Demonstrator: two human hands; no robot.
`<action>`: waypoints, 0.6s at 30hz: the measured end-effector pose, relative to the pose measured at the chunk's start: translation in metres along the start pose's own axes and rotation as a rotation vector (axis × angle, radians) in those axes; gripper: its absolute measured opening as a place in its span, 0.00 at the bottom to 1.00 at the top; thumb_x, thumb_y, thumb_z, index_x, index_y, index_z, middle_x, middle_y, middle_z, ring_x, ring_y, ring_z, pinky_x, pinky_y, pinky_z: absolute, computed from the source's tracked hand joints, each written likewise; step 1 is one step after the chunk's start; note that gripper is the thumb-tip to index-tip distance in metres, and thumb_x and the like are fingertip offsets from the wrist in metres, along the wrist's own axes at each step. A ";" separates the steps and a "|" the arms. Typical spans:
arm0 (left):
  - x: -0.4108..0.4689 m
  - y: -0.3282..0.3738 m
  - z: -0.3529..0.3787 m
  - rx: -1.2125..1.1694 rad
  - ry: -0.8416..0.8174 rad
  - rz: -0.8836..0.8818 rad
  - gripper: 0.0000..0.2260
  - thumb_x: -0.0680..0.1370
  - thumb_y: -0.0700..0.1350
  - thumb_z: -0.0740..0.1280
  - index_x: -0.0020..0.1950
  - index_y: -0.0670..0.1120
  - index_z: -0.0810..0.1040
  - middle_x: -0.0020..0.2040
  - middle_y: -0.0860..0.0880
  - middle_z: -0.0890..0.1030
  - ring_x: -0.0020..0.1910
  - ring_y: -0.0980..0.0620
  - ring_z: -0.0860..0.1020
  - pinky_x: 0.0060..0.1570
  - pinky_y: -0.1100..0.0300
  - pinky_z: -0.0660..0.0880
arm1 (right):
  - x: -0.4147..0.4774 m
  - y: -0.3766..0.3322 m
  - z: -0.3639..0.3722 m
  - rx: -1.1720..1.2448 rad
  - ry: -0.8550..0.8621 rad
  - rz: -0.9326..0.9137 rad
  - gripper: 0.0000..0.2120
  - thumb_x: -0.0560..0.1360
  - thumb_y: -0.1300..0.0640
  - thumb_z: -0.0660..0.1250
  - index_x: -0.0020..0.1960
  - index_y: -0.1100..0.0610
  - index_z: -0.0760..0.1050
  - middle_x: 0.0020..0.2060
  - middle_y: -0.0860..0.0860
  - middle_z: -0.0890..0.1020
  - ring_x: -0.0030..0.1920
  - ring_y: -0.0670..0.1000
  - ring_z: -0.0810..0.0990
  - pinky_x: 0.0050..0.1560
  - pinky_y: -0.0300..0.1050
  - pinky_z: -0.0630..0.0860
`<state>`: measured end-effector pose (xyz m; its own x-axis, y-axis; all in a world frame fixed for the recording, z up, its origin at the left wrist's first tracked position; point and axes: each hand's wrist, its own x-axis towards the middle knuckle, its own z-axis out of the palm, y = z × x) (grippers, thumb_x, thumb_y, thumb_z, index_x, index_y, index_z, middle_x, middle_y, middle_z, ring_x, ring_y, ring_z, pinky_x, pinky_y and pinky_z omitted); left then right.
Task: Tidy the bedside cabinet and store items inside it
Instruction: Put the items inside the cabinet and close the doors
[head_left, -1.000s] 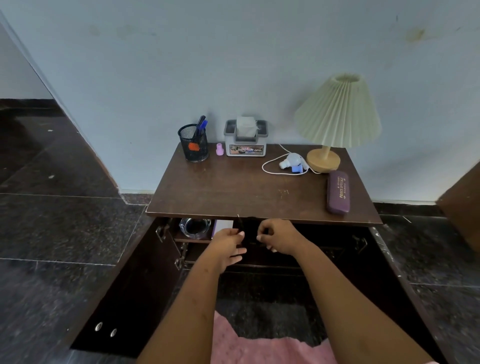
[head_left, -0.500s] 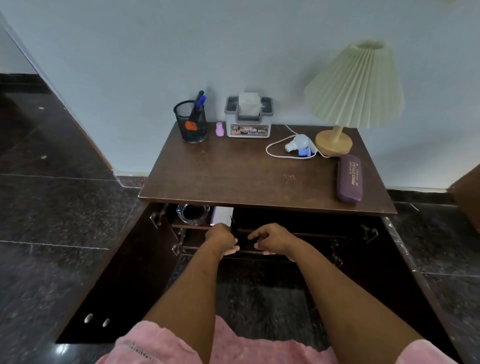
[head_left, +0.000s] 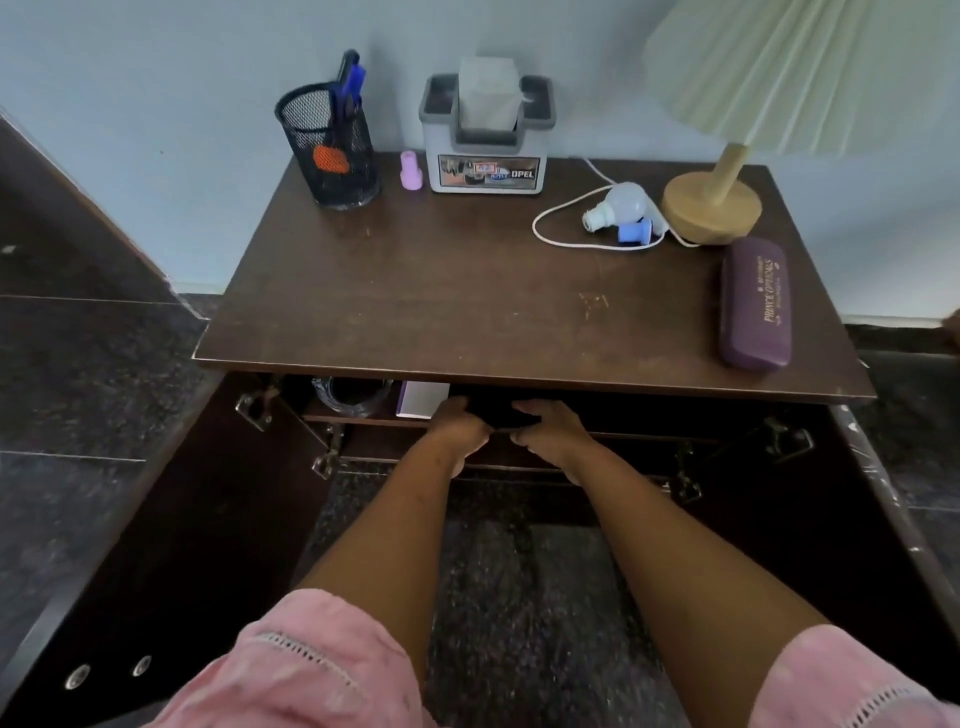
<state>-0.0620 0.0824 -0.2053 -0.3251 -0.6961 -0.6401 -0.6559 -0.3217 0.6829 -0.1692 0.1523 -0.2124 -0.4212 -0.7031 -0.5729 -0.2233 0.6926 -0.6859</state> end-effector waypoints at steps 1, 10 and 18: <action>0.003 0.000 0.002 0.020 0.018 0.019 0.16 0.77 0.36 0.63 0.65 0.40 0.73 0.59 0.43 0.78 0.49 0.48 0.75 0.47 0.59 0.71 | 0.004 -0.001 0.002 0.002 0.001 -0.001 0.28 0.74 0.64 0.67 0.72 0.55 0.65 0.68 0.55 0.71 0.64 0.54 0.73 0.65 0.47 0.72; 0.006 -0.004 0.003 -0.012 0.058 0.033 0.16 0.79 0.37 0.59 0.67 0.44 0.72 0.61 0.44 0.77 0.51 0.49 0.74 0.47 0.59 0.69 | 0.008 -0.003 0.007 0.054 -0.094 0.009 0.32 0.75 0.64 0.67 0.75 0.51 0.59 0.72 0.53 0.65 0.68 0.54 0.70 0.65 0.44 0.70; -0.013 -0.006 -0.010 0.016 0.101 0.067 0.21 0.77 0.32 0.58 0.69 0.43 0.71 0.66 0.42 0.74 0.63 0.41 0.74 0.63 0.47 0.73 | -0.028 -0.013 -0.016 -0.205 -0.176 -0.040 0.35 0.75 0.66 0.64 0.76 0.48 0.54 0.75 0.52 0.59 0.67 0.55 0.70 0.63 0.47 0.73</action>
<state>-0.0471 0.0872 -0.1979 -0.2983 -0.7773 -0.5539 -0.6459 -0.2628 0.7167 -0.1685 0.1655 -0.1798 -0.2528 -0.7353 -0.6288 -0.4178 0.6692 -0.6145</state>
